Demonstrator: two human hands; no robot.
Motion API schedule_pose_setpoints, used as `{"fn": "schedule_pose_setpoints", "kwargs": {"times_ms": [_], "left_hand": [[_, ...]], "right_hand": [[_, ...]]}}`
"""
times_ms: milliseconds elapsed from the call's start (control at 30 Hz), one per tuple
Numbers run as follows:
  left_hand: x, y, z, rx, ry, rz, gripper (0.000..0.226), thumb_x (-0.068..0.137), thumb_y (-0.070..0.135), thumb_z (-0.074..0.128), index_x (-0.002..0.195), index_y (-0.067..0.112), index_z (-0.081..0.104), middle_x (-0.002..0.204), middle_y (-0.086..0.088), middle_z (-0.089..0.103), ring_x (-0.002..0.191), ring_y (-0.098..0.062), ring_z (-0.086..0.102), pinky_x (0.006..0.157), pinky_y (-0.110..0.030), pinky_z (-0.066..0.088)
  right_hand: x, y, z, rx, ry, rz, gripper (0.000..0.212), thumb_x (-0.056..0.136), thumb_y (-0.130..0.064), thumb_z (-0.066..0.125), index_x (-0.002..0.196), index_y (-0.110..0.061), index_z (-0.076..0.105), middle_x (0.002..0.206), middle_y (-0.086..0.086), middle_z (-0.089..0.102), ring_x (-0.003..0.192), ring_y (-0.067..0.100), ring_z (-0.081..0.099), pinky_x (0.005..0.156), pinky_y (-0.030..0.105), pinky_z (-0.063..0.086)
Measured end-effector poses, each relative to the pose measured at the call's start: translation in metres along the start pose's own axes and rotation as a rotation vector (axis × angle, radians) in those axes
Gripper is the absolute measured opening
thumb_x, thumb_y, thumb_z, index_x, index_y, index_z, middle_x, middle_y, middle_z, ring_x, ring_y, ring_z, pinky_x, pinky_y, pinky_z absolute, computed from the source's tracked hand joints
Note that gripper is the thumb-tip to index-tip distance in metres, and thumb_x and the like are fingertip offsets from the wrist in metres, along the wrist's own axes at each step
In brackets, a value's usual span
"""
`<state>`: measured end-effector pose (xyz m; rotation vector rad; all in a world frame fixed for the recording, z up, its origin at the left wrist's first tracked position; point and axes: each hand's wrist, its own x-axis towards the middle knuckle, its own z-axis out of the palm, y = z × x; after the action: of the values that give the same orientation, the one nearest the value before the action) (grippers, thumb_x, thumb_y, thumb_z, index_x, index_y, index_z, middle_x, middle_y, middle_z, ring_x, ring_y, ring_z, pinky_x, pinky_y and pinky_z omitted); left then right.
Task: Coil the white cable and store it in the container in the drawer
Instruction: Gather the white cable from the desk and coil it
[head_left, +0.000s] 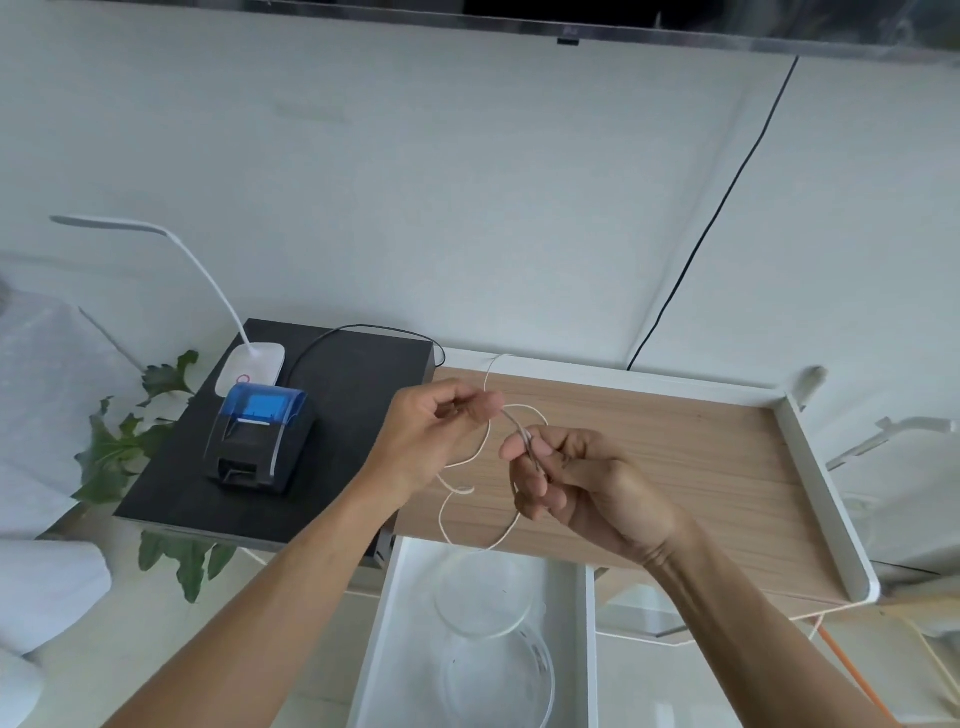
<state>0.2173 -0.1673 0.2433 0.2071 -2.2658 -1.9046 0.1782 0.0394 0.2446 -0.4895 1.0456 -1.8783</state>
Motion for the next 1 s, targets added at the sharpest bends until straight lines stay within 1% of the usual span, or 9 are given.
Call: {"fn": "schedule_pose_setpoints", "kwargs": {"times_ms": [67, 167, 367, 500, 600, 700, 833, 933, 1000], "left_hand": [[-0.009, -0.018, 0.008, -0.009, 0.050, -0.100, 0.016, 0.093, 0.037, 0.080, 0.085, 0.023, 0.083, 0.079, -0.027, 0.068, 0.070, -0.014, 0.056, 0.073, -0.033, 0.048], [-0.037, -0.041, 0.020, 0.079, -0.004, -0.164, 0.030, 0.100, 0.036, 0.074, 0.076, 0.019, 0.077, 0.068, -0.018, 0.066, 0.064, -0.016, 0.056, 0.062, -0.029, 0.048], [-0.085, -0.022, 0.030, 0.398, -0.302, -0.039, 0.041, 0.106, 0.044, 0.061, 0.076, 0.018, 0.070, 0.071, -0.006, 0.074, 0.056, -0.003, 0.055, 0.062, -0.026, 0.048], [-0.087, 0.023, 0.018, 0.523, -0.436, 0.087, 0.032, 0.109, 0.040, 0.057, 0.090, 0.020, 0.072, 0.080, 0.001, 0.074, 0.067, -0.011, 0.062, 0.063, -0.027, 0.048], [-0.069, 0.047, 0.008, 0.470, -0.328, 0.154, 0.031, 0.109, 0.041, 0.057, 0.091, 0.022, 0.074, 0.092, 0.010, 0.083, 0.071, -0.006, 0.066, 0.067, -0.029, 0.051], [-0.047, 0.057, 0.006, 0.343, -0.239, 0.193, 0.034, 0.107, 0.037, 0.063, 0.082, 0.018, 0.073, 0.069, -0.002, 0.077, 0.067, -0.020, 0.067, 0.071, -0.039, 0.056], [-0.022, 0.042, 0.011, 0.160, -0.081, 0.165, 0.022, 0.096, 0.032, 0.079, 0.087, 0.012, 0.080, 0.070, -0.012, 0.071, 0.067, -0.042, 0.061, 0.070, -0.047, 0.053], [-0.015, 0.020, 0.015, -0.030, -0.055, 0.100, 0.020, 0.091, 0.036, 0.084, 0.086, 0.018, 0.082, 0.058, -0.014, 0.060, 0.056, -0.041, 0.062, 0.068, -0.055, 0.056], [-0.018, 0.007, 0.021, -0.082, 0.011, 0.024, 0.011, 0.090, 0.030, 0.083, 0.079, 0.028, 0.084, 0.065, -0.007, 0.072, 0.067, -0.027, 0.066, 0.076, -0.048, 0.057]], "right_hand": [[-0.003, 0.001, 0.002, 0.106, 0.011, -0.061, 0.034, 0.107, -0.005, 0.037, 0.114, 0.002, 0.069, 0.083, 0.010, 0.069, 0.064, 0.018, 0.064, 0.075, 0.035, 0.057], [-0.004, 0.003, -0.003, 0.231, 0.085, -0.157, 0.033, 0.107, 0.000, 0.038, 0.115, 0.004, 0.070, 0.110, 0.024, 0.079, 0.093, 0.033, 0.081, 0.094, 0.043, 0.064], [-0.005, 0.012, -0.023, -0.034, 0.277, -0.157, 0.033, 0.112, 0.000, 0.034, 0.127, 0.011, 0.062, 0.132, 0.033, 0.070, 0.129, 0.046, 0.067, 0.112, 0.046, 0.054], [-0.012, 0.015, -0.026, -0.166, 0.310, -0.096, 0.035, 0.111, 0.001, 0.034, 0.132, 0.015, 0.059, 0.127, 0.029, 0.074, 0.120, 0.041, 0.073, 0.106, 0.040, 0.057], [-0.020, 0.010, -0.015, -0.232, 0.221, -0.028, 0.034, 0.107, -0.003, 0.041, 0.127, 0.013, 0.064, 0.111, 0.025, 0.077, 0.098, 0.037, 0.074, 0.096, 0.037, 0.057], [-0.025, 0.003, -0.002, -0.318, 0.141, -0.029, 0.035, 0.102, -0.003, 0.041, 0.118, 0.012, 0.068, 0.098, 0.024, 0.072, 0.079, 0.033, 0.064, 0.087, 0.037, 0.052], [-0.027, -0.010, 0.011, -0.310, 0.094, -0.019, 0.040, 0.098, -0.005, 0.043, 0.121, 0.016, 0.067, 0.087, 0.021, 0.070, 0.075, 0.032, 0.056, 0.080, 0.041, 0.044], [-0.025, -0.016, 0.013, -0.238, 0.074, -0.011, 0.040, 0.095, -0.004, 0.042, 0.119, 0.015, 0.069, 0.087, 0.022, 0.071, 0.076, 0.034, 0.059, 0.084, 0.048, 0.043], [-0.026, -0.015, 0.014, -0.131, 0.061, -0.005, 0.040, 0.094, -0.001, 0.042, 0.120, 0.012, 0.070, 0.091, 0.023, 0.073, 0.076, 0.035, 0.068, 0.087, 0.042, 0.054]]}}
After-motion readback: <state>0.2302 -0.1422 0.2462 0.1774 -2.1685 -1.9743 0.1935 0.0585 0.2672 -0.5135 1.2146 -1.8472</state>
